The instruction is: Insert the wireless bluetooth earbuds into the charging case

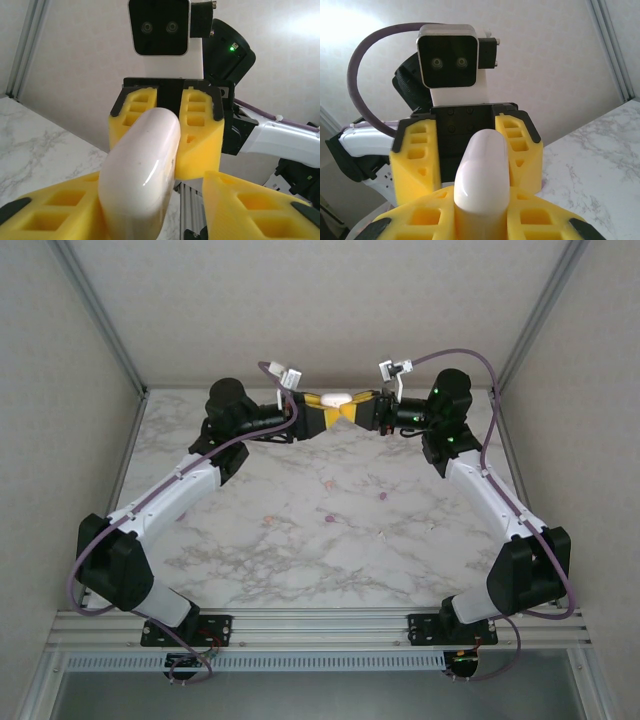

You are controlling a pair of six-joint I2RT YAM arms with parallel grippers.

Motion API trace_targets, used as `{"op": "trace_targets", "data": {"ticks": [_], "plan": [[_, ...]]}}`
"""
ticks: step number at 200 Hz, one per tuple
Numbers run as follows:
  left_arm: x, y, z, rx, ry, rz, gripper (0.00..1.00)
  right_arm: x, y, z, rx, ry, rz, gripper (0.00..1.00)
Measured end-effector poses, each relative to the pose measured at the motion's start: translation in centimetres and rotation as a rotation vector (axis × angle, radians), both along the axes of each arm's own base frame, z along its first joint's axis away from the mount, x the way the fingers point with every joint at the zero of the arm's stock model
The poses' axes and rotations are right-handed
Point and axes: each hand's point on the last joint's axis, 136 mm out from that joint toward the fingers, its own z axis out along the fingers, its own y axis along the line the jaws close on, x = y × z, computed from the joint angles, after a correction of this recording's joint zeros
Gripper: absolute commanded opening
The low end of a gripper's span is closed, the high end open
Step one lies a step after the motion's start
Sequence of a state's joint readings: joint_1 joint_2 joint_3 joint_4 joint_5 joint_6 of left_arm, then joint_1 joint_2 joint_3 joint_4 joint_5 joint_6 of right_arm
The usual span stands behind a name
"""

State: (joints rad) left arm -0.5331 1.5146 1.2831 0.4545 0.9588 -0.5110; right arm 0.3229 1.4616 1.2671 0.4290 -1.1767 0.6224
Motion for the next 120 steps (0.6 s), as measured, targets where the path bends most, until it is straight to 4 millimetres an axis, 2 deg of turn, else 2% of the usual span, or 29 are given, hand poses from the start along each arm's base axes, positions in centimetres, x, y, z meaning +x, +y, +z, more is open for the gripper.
{"op": "trace_targets", "data": {"ticks": [21, 65, 97, 120], "plan": [[0.2, 0.0, -0.2, 0.005, 0.000, 0.013, 0.32, -0.1, 0.0, 0.0, 0.000, 0.001, 0.006, 0.15], [0.4, 0.0, -0.3, 0.009, 0.004, 0.021, 0.24, -0.2, 0.0, -0.1, -0.008, -0.002, 0.014, 0.19], [0.3, 0.0, -0.7, 0.027, -0.002, 0.019, 0.19, -0.3, -0.2, -0.4, -0.035, 0.004, -0.003, 0.29], [0.3, 0.0, -1.1, 0.062, -0.034, 0.037, 0.18, 0.3, -0.3, -0.9, -0.069, 0.027, -0.056, 0.45]]}}
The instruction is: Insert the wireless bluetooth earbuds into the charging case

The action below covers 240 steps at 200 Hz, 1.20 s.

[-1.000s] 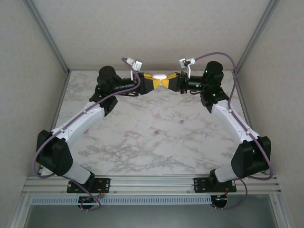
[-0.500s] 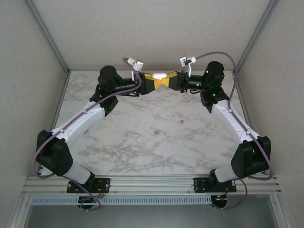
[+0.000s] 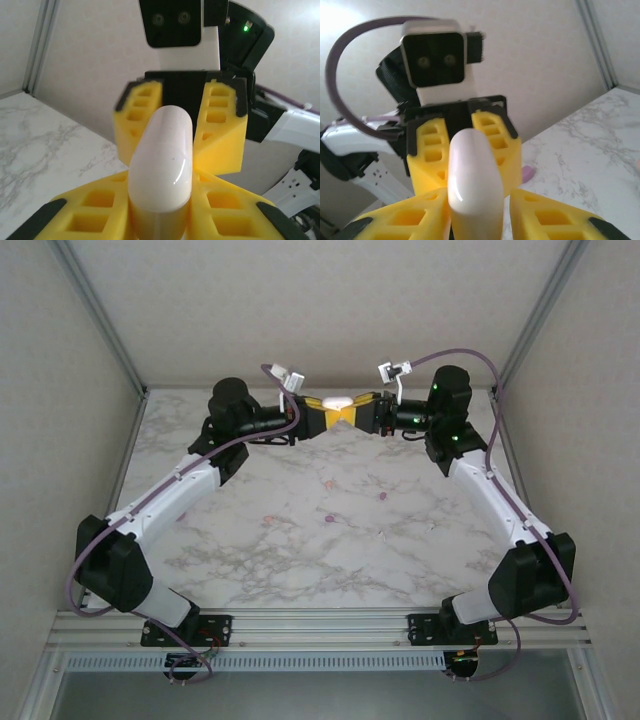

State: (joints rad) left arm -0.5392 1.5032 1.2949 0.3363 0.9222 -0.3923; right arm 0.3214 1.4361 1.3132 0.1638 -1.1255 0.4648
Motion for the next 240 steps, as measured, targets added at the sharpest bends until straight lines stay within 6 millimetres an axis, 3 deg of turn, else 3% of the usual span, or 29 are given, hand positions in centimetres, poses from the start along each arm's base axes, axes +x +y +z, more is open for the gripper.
{"op": "trace_targets", "data": {"ticks": [64, 123, 169, 198, 240], "plan": [[0.3, 0.3, -1.7, 0.117, -0.137, 0.060, 0.17, 1.6, -0.8, -1.2, -0.099, 0.060, -0.148, 0.62], [-1.1, 0.0, -2.8, 0.165, -0.290, 0.042, 0.16, 0.3, -1.2, -0.4, -0.182, 0.044, -0.127, 0.66], [-1.1, 0.0, -2.6, 0.152, -0.317, 0.044, 0.17, -1.7, -1.0, -2.6, -0.257, 0.032, -0.051, 0.69], [-1.3, -0.2, -2.5, 0.146, -0.325, 0.037, 0.17, -1.3, -1.3, -3.2, -0.285, 0.033, -0.081, 0.68], [-1.5, -0.2, -3.3, 0.174, -0.333, 0.023, 0.17, -0.1, -1.3, -2.5, -0.267, 0.040, -0.137, 0.67]]}}
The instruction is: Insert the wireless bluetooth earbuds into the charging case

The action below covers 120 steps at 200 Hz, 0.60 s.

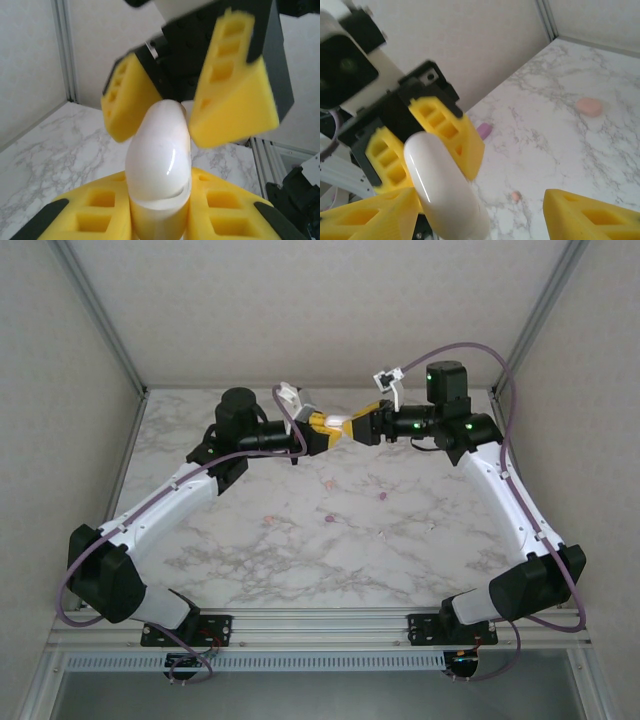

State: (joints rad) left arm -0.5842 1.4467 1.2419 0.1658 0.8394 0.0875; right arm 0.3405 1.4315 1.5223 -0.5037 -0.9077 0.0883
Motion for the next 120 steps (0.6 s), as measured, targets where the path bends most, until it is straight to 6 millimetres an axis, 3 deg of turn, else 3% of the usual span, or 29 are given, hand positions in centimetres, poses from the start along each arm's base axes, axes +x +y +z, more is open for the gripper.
{"op": "trace_targets", "data": {"ticks": [41, 90, 120], "plan": [[-0.7, -0.3, -0.7, 0.025, 0.004, -0.028, 0.17, 2.0, -0.1, -0.3, -0.006, 0.012, -0.080, 0.67], [-0.3, -0.2, -1.2, 0.044, 0.007, -0.006, 0.19, 2.6, 0.1, -0.4, 0.015, 0.050, -0.096, 0.71], [0.1, 0.0, -1.6, 0.059, 0.010, 0.025, 0.19, 2.4, -0.6, 1.1, 0.030, 0.028, -0.148, 0.85]]}}
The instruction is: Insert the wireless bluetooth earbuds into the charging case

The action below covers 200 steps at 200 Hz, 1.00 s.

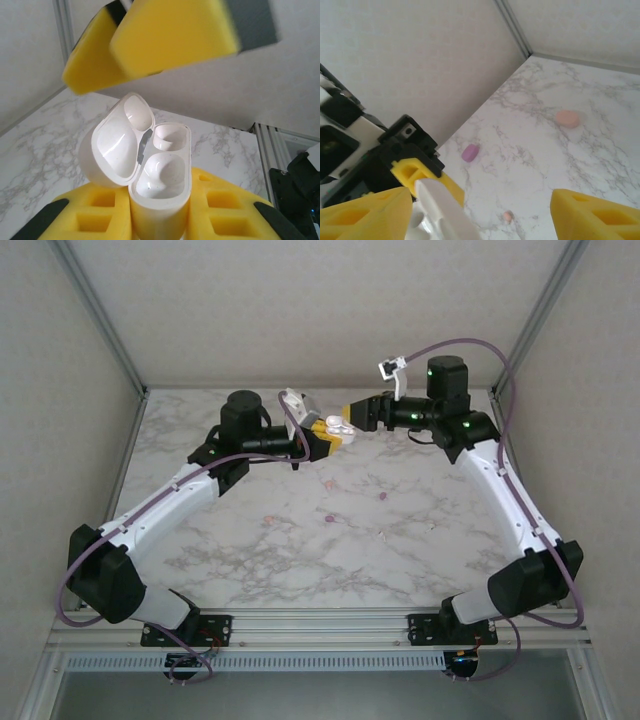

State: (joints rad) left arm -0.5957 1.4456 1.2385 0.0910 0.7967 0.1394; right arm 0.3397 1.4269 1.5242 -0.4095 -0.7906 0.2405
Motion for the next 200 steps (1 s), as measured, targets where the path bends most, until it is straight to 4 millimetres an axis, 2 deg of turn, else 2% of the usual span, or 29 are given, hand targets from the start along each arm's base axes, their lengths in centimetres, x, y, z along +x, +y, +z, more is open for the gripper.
{"op": "trace_targets", "data": {"ticks": [18, 32, 49, 61, 69, 80, 92, 103, 109, 122, 133, 142, 156, 200], "plan": [[0.2, 0.2, -0.7, 0.012, 0.008, 0.025, 0.19, -0.6, -1.5, 1.8, -0.014, -0.051, -0.090, 0.88], [0.3, 0.5, -1.5, 0.023, 0.019, 0.045, 0.19, -1.1, -3.6, 3.3, -0.035, -0.095, -0.200, 0.90], [0.5, 0.8, -2.4, 0.033, 0.032, 0.072, 0.19, -1.0, -7.7, 4.1, -0.054, -0.097, -0.385, 0.83], [0.6, 1.0, -2.6, 0.030, 0.035, 0.089, 0.19, -0.1, -11.3, 3.0, -0.079, -0.046, -0.526, 0.76], [0.6, 1.2, -2.7, 0.025, 0.037, 0.103, 0.19, 0.7, -13.7, 1.4, -0.099, 0.019, -0.619, 0.72], [0.6, 1.5, -2.6, 0.017, 0.035, 0.120, 0.19, 1.7, -16.4, -2.2, -0.140, 0.147, -0.718, 0.66], [0.5, 1.8, -2.4, 0.006, 0.033, 0.138, 0.19, 2.3, -18.2, -7.9, -0.208, 0.320, -0.781, 0.59], [0.4, 2.1, -1.9, -0.008, 0.025, 0.152, 0.19, 2.1, -18.6, -13.5, -0.277, 0.477, -0.779, 0.56], [0.4, 2.2, -1.6, -0.014, 0.019, 0.159, 0.19, 1.4, -18.7, -17.0, -0.321, 0.582, -0.769, 0.56], [0.2, 2.5, -0.9, -0.029, 0.006, 0.171, 0.19, -0.9, -18.9, -23.2, -0.407, 0.771, -0.760, 0.57], [0.1, 2.8, -0.5, -0.040, -0.003, 0.181, 0.19, -3.2, -19.5, -26.7, -0.482, 0.889, -0.773, 0.51], [0.1, 2.9, -0.1, -0.047, -0.009, 0.187, 0.19, -4.9, -20.3, -28.6, -0.540, 0.956, -0.802, 0.50], [0.0, 3.0, 0.2, -0.053, -0.016, 0.190, 0.19, -6.4, -21.3, -30.0, -0.603, 1.004, -0.849, 0.49], [0.0, 3.0, 0.2, -0.054, -0.014, 0.194, 0.19, -7.5, -22.7, -32.7, -0.693, 1.065, -0.906, 0.46]]}}
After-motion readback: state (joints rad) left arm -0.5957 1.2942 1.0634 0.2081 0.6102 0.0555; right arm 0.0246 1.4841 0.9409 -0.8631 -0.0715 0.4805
